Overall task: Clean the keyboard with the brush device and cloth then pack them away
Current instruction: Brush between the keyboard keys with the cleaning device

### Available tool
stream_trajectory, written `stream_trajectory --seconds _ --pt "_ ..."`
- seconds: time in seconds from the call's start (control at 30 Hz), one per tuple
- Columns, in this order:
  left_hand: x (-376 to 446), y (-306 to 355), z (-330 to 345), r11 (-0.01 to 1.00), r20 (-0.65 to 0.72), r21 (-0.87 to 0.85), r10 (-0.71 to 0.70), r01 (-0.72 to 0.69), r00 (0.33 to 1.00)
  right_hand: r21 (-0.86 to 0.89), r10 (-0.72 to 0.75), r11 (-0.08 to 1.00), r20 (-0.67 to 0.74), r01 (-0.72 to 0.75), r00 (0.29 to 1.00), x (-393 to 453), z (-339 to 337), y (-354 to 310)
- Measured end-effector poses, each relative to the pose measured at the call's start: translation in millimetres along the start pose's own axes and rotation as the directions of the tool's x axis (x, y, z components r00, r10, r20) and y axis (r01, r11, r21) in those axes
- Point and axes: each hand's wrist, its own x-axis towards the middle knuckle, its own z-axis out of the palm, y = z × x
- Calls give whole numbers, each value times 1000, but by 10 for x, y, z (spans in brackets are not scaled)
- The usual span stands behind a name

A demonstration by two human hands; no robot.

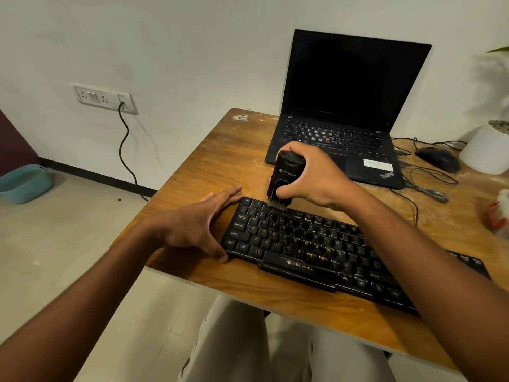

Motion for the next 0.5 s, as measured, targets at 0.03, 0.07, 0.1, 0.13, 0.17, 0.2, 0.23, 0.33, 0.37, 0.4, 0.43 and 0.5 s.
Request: stream_trajectory --seconds 0.03,0.07,0.1,0.13,0.17,0.2,0.23,0.33,0.37,0.4,0.43,0.5 --pt "2 -1 0 1000 1 -3 0 0 1000 6 7 1000 38 -7 999 -22 -1 -9" --pt "3 1 -1 1000 3 -4 2 -2 1000 -6 13 1000 69 -13 998 -34 5 -8" --pt "5 1 -1 1000 5 -4 3 -3 1000 -30 19 999 82 -16 996 -34 15 2" --pt "5 2 0 1000 6 -4 3 -3 1000 -54 20 998 75 -16 997 -23 28 13" --pt "4 4 0 1000 6 -2 3 -3 1000 -76 16 997 51 -12 999 -5 39 26" --pt "2 6 0 1000 7 -1 1 -1 1000 -100 11 995 22 -9 1000 15 46 40" --pt "0 6 1 1000 6 -1 -1 1 1000 -122 8 993 -6 -8 1000 31 52 55" --pt "2 18 0 1000 7 5 -9 9 1000 -107 -8 994 -84 -1 996 33 38 83" --pt "4 22 -1 1000 8 5 -10 10 1000 -72 -15 997 -91 9 996 11 22 76" --pt "2 19 1 1000 7 3 -8 8 1000 -33 -25 999 -71 22 997 -18 11 58" --pt "1 12 2 1000 4 2 -3 3 1000 2 -34 999 -29 34 999 -49 3 40" --pt "4 0 -1 1000 3 -3 2 -2 1000 -4 -45 999 59 45 997 -94 17 32"
